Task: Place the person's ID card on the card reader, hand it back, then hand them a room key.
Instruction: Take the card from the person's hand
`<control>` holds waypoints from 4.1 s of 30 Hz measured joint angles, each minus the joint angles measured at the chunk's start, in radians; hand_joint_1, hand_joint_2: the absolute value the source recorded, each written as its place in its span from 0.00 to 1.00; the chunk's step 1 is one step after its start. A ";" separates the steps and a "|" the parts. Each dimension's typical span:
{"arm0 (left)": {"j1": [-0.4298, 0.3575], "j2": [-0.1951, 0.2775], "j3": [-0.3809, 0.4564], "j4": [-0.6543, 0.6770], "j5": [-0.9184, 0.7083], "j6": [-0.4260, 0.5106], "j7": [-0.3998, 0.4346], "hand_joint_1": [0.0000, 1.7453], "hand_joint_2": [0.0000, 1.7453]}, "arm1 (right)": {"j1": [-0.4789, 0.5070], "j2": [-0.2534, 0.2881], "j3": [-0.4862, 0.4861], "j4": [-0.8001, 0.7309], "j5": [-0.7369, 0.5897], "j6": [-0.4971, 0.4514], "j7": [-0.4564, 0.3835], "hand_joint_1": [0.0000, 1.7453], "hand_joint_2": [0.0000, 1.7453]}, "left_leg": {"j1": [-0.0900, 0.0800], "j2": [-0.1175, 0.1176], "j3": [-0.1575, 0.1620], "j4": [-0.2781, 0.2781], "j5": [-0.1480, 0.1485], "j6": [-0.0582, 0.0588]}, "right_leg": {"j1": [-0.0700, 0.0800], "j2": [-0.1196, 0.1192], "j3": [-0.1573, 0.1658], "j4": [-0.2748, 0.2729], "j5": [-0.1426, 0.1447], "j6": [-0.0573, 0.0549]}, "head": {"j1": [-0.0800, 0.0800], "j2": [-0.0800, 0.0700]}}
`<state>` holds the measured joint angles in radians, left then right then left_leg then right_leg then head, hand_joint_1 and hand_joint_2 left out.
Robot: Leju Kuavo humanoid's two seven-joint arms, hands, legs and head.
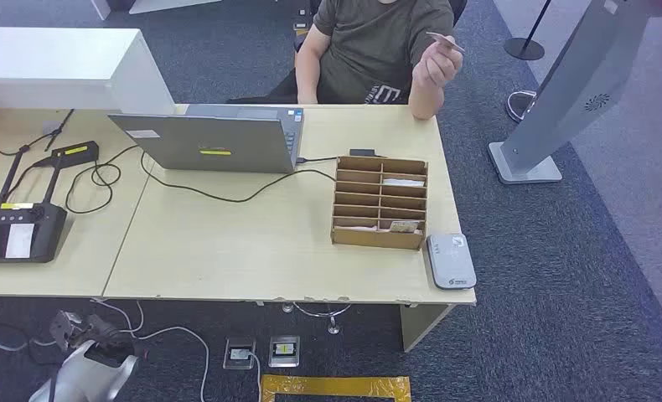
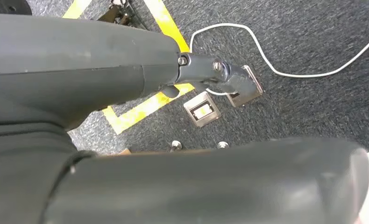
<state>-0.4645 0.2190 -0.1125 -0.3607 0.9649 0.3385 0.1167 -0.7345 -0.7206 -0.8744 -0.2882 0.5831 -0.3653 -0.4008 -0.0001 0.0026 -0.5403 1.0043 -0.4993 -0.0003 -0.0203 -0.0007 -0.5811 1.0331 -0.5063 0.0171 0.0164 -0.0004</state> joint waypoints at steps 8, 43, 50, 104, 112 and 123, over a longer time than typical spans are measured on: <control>-0.025 -0.013 0.000 0.001 0.000 0.000 0.000 0.00 0.00 | -0.263 -0.057 0.167 -0.041 -0.066 0.150 0.062 0.00 0.00 | -0.001 -0.003 -0.002 0.000 0.002 0.001 | 0.000 -0.004 0.000 0.001 0.000 0.000 | -0.001 0.000; -0.126 -0.079 -0.049 0.041 0.180 -0.018 0.077 0.00 0.00 | -0.630 0.159 1.305 -0.183 -0.112 0.503 0.143 0.00 1.00 | 0.001 -0.017 -0.005 0.000 0.008 0.000 | 0.002 -0.017 0.000 0.001 0.001 0.000 | -0.001 0.000; -0.128 -0.092 -0.060 0.042 0.180 -0.024 0.083 0.00 0.00 | -0.597 0.210 1.421 -0.203 -0.120 0.539 0.139 0.00 1.00 | 0.002 -0.021 -0.007 0.000 0.010 0.000 | 0.002 -0.021 0.000 0.001 0.001 0.000 | -0.001 0.000; -0.129 -0.087 -0.099 0.053 0.180 -0.049 0.095 0.00 0.00 | -0.458 0.323 1.717 -0.315 -0.147 0.657 0.122 1.00 1.00 | 0.002 -0.023 -0.008 0.000 0.014 -0.001 | 0.003 -0.023 -0.001 0.001 0.004 0.000 | -0.001 0.000; -0.129 -0.085 -0.099 0.055 0.180 -0.051 0.097 0.00 0.00 | -0.431 0.307 1.743 -0.316 -0.161 0.672 0.149 1.00 1.00 | 0.002 -0.023 -0.008 0.000 0.014 -0.001 | 0.003 -0.022 -0.001 0.001 0.004 0.000 | -0.001 0.000; -0.129 -0.072 -0.108 0.059 0.180 -0.053 0.098 0.00 0.00 | -0.329 0.253 1.770 -0.358 -0.240 0.660 0.222 1.00 1.00 | 0.004 -0.022 -0.008 0.000 0.014 -0.001 | 0.005 -0.022 -0.001 0.001 0.005 0.000 | -0.001 0.000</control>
<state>-0.5939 0.1470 -0.2209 -0.3020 1.1452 0.2857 0.2149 -1.0638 -0.4677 0.8953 -0.6458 0.3427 0.2951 -0.1789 0.0036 -0.0195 -0.5483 1.0048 -0.4854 -0.0013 -0.0158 -0.0223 -0.5826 1.0342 -0.5016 0.0169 0.0157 -0.0004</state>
